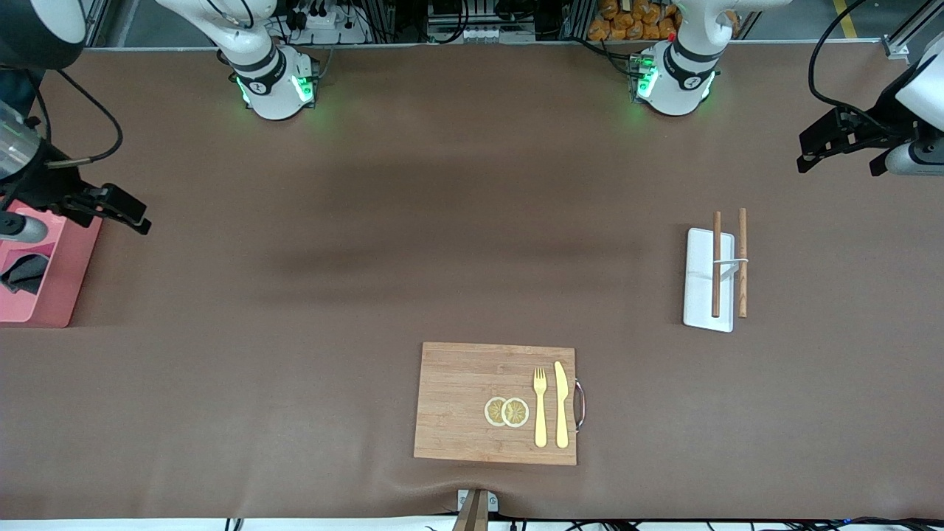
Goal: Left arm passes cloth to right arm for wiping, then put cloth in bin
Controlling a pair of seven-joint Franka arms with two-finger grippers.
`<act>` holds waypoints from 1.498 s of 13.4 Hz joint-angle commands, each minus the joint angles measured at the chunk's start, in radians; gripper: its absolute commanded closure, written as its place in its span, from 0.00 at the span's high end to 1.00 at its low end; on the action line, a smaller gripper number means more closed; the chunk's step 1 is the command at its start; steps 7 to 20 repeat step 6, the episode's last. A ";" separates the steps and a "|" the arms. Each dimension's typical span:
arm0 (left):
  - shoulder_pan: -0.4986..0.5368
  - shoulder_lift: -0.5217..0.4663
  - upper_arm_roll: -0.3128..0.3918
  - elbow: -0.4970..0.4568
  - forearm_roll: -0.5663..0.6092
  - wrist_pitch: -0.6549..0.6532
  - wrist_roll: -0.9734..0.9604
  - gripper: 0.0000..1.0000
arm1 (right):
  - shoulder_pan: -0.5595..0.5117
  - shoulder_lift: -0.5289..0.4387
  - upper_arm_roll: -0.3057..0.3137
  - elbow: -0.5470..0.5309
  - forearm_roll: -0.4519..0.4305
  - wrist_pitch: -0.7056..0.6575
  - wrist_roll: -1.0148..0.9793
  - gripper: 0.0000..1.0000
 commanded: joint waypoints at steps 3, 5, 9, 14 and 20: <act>0.002 -0.008 -0.005 0.003 0.014 0.004 0.004 1.00 | 0.007 0.030 0.011 0.057 -0.009 -0.023 -0.004 1.00; 0.002 -0.008 -0.005 0.003 0.012 0.004 0.004 1.00 | 0.009 0.030 0.013 0.060 -0.009 -0.023 -0.002 1.00; 0.002 -0.008 -0.003 0.003 0.012 0.004 0.004 1.00 | 0.007 0.030 0.013 0.058 -0.009 -0.023 -0.002 1.00; 0.002 -0.008 -0.003 0.003 0.012 0.004 0.004 1.00 | 0.007 0.030 0.013 0.058 -0.009 -0.023 -0.002 1.00; 0.002 -0.008 -0.003 0.003 0.012 0.004 0.004 1.00 | 0.007 0.030 0.013 0.058 -0.009 -0.023 -0.002 1.00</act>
